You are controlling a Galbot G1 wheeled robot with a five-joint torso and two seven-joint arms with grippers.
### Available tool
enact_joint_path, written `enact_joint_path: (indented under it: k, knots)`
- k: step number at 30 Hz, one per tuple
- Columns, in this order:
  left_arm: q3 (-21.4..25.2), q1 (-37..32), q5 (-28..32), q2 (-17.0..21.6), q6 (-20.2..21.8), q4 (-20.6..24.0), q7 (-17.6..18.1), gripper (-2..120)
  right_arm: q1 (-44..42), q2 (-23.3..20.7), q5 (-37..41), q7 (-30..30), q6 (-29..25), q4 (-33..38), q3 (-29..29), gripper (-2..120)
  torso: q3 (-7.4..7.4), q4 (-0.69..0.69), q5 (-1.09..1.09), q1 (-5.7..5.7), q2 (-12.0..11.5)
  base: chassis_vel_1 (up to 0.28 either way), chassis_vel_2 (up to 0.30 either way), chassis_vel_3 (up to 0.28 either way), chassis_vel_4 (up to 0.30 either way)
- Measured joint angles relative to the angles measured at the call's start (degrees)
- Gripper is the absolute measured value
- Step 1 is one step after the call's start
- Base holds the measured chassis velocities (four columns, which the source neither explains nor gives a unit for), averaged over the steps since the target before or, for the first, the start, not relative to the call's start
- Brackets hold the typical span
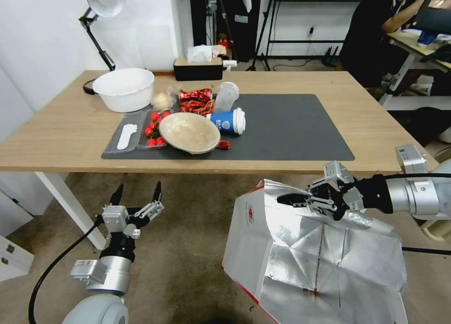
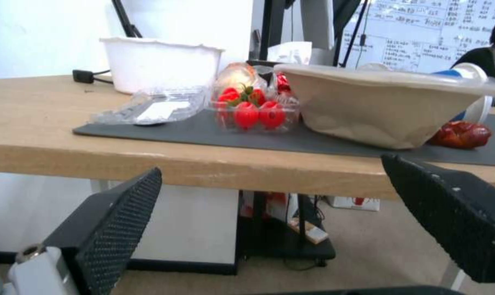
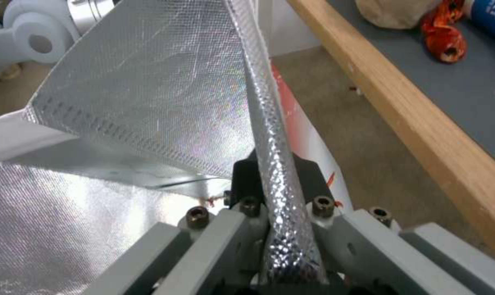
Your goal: Pick up the food delivery bag from the floor and place it on the table.
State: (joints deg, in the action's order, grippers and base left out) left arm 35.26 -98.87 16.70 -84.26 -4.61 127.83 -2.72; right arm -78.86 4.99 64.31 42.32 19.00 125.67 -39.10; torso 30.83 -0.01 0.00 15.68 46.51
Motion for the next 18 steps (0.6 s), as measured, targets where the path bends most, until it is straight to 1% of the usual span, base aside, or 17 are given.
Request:
enact_joint_path:
  k: [1,5,10,13,18]
  knots:
    - [0.0,0.0,0.0,0.0,0.0,0.0,0.0,100,0.0,0.0,0.0,0.0,0.0,0.0,0.0,0,0.0,0.0,0.0,0.0,0.0,0.0,0.0,0.0,0.0]
    - [0.0,0.1,0.0,0.0,0.0,-0.2,0.0,100,0.0,0.1,-0.1,0.0,0.0,0.0,0.0,0,0.78,0.0,0.0,0.59,1.4,0.0,0.0,0.0,0.0]
    - [0.0,0.1,0.0,0.0,0.0,-0.2,0.0,100,0.0,0.0,-0.1,0.0,0.0,-0.1,0.0,0,1.38,0.0,0.0,1.01,2.4,0.0,0.0,0.0,0.0]
    - [0.0,0.2,0.0,0.0,0.0,-0.3,0.0,100,0.0,0.0,-0.1,0.0,0.0,-0.1,0.0,0,2.03,0.0,0.0,1.46,3.5,0.0,0.0,0.0,0.0]
    - [0.0,0.2,0.0,0.0,0.0,-0.3,0.0,100,0.0,0.0,-0.1,0.0,0.0,-0.1,0.0,0,2.58,0.0,0.0,1.87,4.5,0.0,0.0,0.0,0.0]
